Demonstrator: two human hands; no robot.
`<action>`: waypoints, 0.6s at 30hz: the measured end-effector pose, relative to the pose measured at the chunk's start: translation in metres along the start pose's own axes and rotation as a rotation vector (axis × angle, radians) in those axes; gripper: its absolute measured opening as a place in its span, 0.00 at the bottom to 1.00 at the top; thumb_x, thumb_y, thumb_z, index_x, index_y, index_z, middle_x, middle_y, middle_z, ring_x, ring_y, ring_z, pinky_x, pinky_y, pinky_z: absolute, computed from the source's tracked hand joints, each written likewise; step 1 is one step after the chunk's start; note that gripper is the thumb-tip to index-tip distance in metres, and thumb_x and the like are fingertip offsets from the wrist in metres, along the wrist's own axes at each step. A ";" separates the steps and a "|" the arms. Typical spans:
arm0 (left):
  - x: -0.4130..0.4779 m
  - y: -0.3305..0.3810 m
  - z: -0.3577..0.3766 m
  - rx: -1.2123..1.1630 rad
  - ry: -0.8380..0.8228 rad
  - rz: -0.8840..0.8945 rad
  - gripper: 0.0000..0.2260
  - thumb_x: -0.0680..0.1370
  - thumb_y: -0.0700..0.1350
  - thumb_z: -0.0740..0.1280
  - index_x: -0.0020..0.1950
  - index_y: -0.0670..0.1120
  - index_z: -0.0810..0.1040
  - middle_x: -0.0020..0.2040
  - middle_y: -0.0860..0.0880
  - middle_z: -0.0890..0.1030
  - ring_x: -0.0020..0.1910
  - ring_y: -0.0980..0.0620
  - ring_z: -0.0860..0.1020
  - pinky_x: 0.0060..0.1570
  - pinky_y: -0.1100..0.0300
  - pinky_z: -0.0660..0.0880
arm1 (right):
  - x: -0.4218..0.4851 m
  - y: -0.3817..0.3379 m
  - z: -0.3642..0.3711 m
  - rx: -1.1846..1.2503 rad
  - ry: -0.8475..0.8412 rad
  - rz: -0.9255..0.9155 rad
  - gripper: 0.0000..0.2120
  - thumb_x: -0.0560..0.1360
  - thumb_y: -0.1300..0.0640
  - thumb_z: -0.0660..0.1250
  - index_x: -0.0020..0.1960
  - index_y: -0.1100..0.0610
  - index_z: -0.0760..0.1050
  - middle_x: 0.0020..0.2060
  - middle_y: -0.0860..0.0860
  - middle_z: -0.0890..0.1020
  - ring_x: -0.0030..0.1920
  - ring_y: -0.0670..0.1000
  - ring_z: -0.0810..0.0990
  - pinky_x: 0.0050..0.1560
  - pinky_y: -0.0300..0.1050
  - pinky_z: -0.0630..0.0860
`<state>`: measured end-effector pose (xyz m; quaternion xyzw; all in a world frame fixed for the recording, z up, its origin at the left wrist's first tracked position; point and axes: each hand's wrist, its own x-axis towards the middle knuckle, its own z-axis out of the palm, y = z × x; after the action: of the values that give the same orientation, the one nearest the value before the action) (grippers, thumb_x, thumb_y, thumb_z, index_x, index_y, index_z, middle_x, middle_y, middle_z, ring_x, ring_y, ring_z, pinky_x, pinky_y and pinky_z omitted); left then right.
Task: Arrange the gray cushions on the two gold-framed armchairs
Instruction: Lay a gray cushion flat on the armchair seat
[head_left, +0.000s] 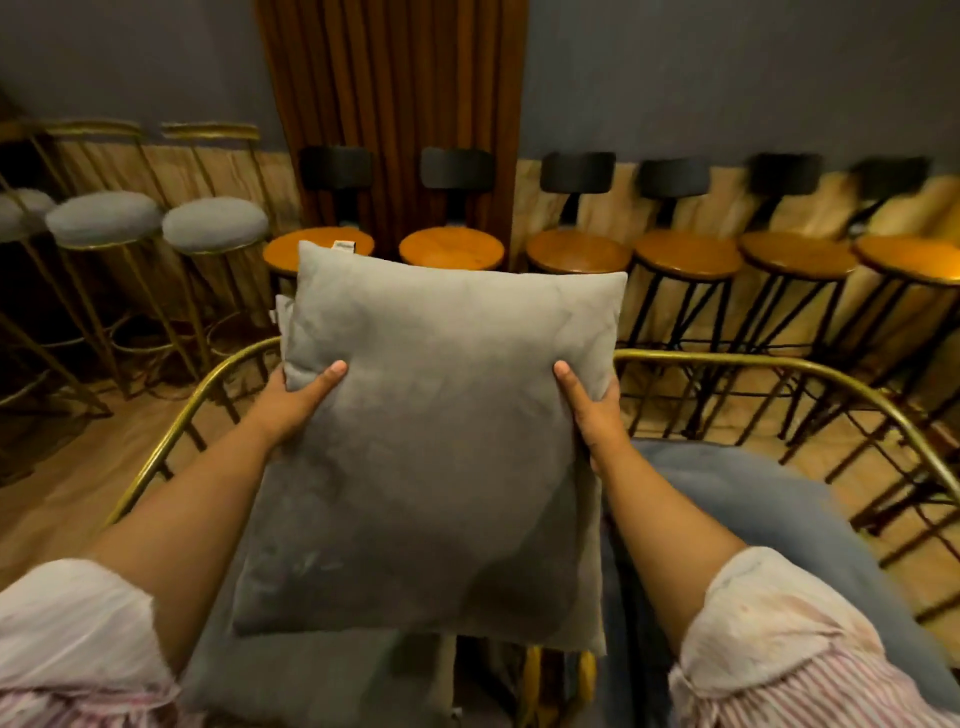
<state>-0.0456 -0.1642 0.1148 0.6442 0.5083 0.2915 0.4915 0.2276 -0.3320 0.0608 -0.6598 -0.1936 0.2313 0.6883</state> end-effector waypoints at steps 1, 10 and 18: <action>0.000 0.006 0.010 -0.015 -0.028 0.026 0.50 0.56 0.70 0.72 0.72 0.48 0.68 0.69 0.44 0.74 0.67 0.42 0.73 0.67 0.46 0.70 | 0.000 -0.008 -0.013 -0.005 0.019 0.001 0.46 0.65 0.40 0.74 0.75 0.52 0.57 0.69 0.53 0.71 0.67 0.55 0.71 0.66 0.51 0.69; -0.014 0.081 0.161 -0.028 -0.161 0.109 0.31 0.75 0.55 0.67 0.74 0.45 0.63 0.72 0.42 0.70 0.69 0.41 0.69 0.61 0.53 0.68 | 0.041 -0.045 -0.160 0.003 0.198 0.009 0.46 0.65 0.37 0.72 0.74 0.56 0.59 0.70 0.54 0.70 0.68 0.57 0.70 0.62 0.48 0.68; 0.021 0.107 0.336 -0.063 -0.201 0.016 0.46 0.63 0.65 0.72 0.75 0.48 0.61 0.72 0.44 0.69 0.68 0.40 0.70 0.67 0.45 0.69 | 0.157 -0.049 -0.296 -0.050 0.226 0.054 0.44 0.68 0.38 0.69 0.76 0.55 0.55 0.73 0.54 0.66 0.71 0.57 0.66 0.69 0.52 0.64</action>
<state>0.2945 -0.2574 0.0952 0.6584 0.4419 0.2449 0.5579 0.5281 -0.4855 0.0877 -0.7035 -0.1027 0.1690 0.6827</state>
